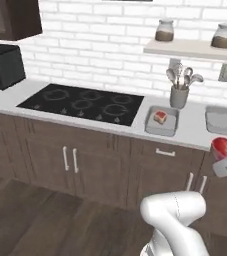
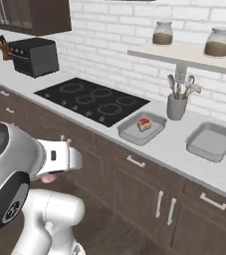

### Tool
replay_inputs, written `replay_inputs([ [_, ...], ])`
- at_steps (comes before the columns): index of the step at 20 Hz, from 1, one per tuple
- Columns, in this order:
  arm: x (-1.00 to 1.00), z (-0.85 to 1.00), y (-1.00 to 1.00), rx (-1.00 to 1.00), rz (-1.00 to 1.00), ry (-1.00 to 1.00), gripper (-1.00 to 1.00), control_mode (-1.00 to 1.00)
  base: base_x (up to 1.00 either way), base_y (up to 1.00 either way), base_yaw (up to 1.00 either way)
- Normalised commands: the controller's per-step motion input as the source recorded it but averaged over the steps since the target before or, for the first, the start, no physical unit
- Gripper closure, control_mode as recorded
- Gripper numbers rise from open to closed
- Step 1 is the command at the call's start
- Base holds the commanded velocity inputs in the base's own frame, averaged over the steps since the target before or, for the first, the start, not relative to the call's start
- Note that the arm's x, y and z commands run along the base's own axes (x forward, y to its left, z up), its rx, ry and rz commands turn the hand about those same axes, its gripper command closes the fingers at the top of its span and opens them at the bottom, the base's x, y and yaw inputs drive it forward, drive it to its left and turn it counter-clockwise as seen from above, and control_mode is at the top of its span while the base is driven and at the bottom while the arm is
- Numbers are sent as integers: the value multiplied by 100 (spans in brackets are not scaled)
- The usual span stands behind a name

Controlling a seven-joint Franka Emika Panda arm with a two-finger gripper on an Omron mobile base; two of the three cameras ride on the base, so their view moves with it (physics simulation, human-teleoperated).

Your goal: Place one tomato and one steak in each tupperware on the nearby counter, to pack two identical lunches.

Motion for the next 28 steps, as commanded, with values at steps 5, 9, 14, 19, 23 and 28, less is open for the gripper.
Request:
replay_inputs([
  [5,0,0,0,0,0,0,100,100,87,-10,-55],
  [9,0,0,0,0,0,0,100,100,92,-4,-53],
  [14,0,0,0,0,0,0,100,100,100,0,-48],
  [19,0,0,0,0,0,0,100,100,75,-7,-26],
  [23,0,0,0,0,0,0,100,100,63,0,-26],
  [28,94,-20,-3,-1,-21,3,100,-100,0,0,0],
])
